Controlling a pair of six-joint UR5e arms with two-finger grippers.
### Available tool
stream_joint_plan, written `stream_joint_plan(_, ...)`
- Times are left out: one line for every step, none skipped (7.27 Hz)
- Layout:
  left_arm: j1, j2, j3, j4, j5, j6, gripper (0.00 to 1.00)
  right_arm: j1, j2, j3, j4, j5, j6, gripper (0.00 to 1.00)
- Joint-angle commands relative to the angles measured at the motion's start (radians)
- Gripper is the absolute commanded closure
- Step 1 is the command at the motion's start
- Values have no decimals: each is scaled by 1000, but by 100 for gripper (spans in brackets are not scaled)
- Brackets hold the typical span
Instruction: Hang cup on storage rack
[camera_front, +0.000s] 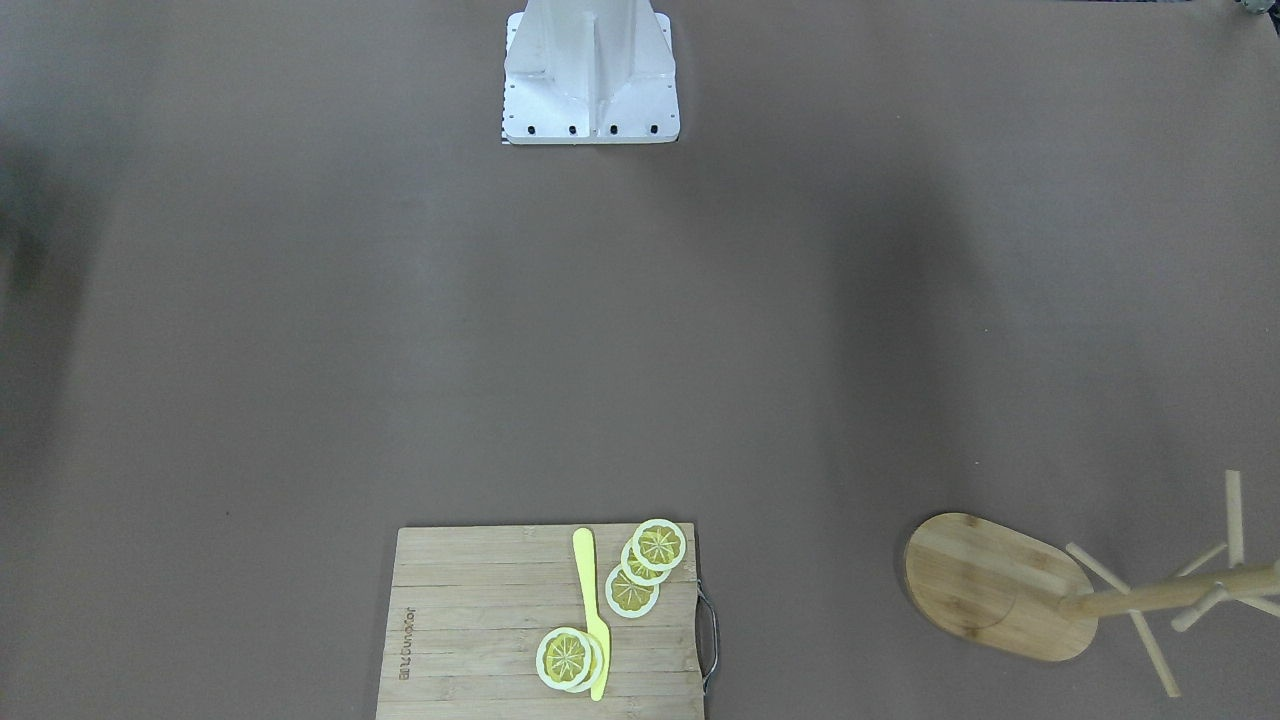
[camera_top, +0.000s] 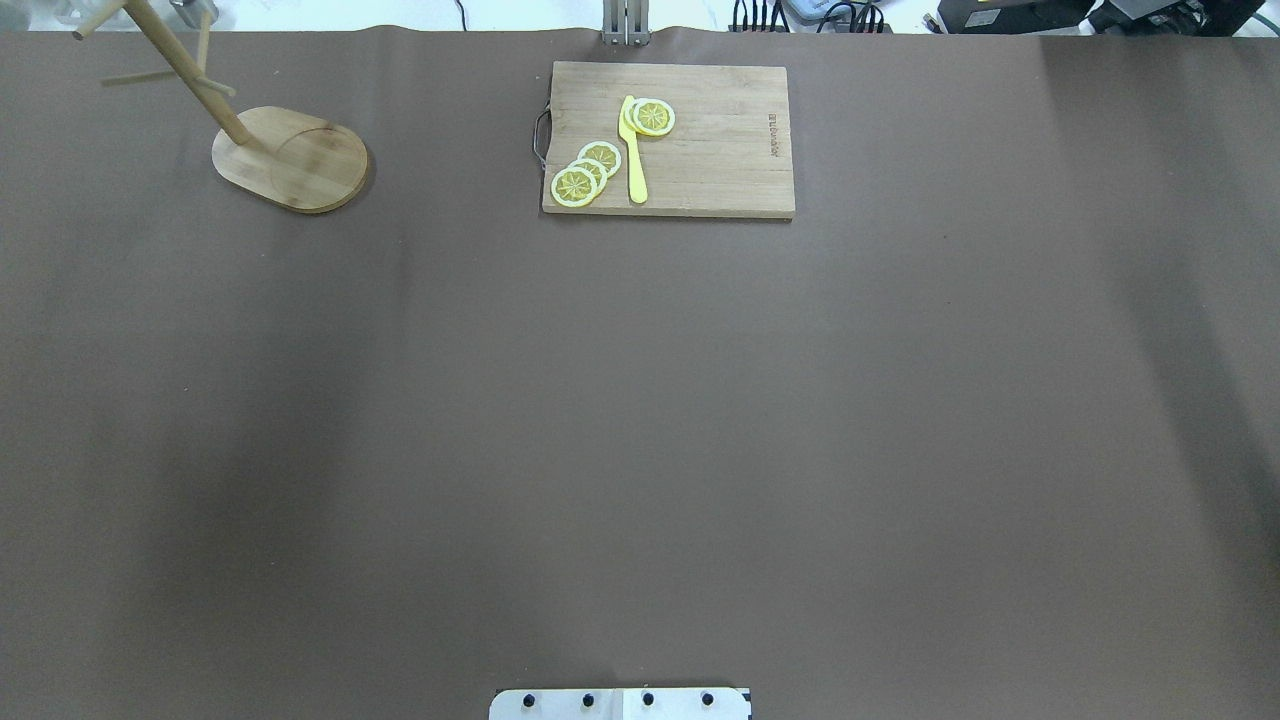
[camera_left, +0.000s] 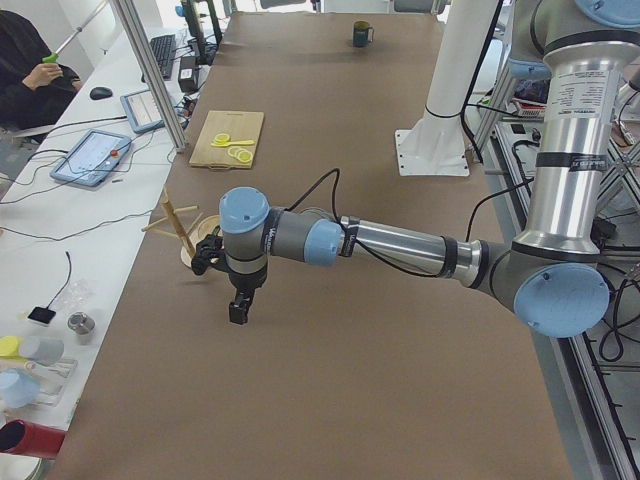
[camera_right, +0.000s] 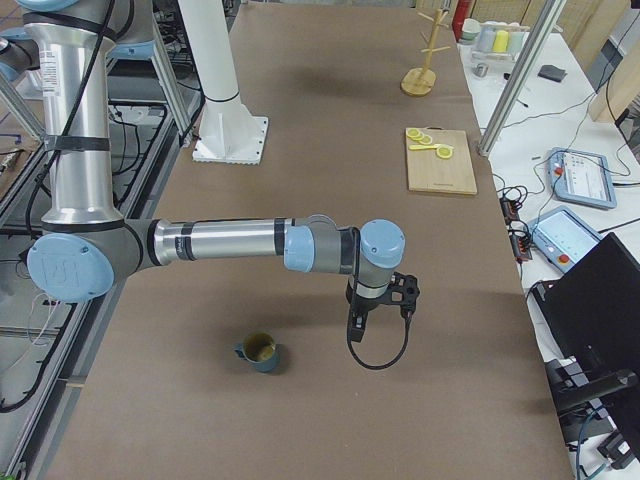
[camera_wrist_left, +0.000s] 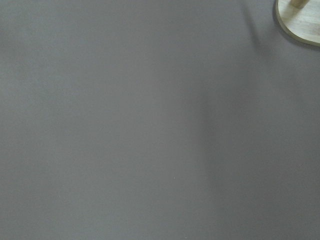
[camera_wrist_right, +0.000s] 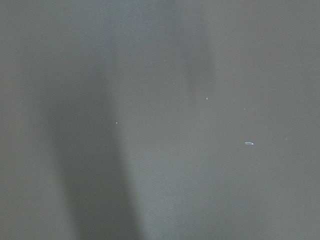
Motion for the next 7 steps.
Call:
stream_joint_plan(-1,2,3,-3,3,0,1,0,-3,1,1,-2,1,0)
stream_joint_plan(1,4,10,-3,1,-2,1,0,-3,1,-1,-2,1,0)
stream_joint_plan(1,19,4,-6,0,0,1,0,-1,1,-1,-2,1,0)
stream_joint_plan(1,21,11,-6,1,0,1,0,-1,1,-1,-2,1,0)
stream_joint_plan(3,18,10,-2,4,-8,1,0,-1,1,-1,-1,3,0)
stream_joint_plan(3,16,16,0,23,-17,1,0,-1,-1,-1,-1,1,0)
stream_joint_plan(3,19,19,0,26,-17,1,0,0,-2,-1,1,3,0)
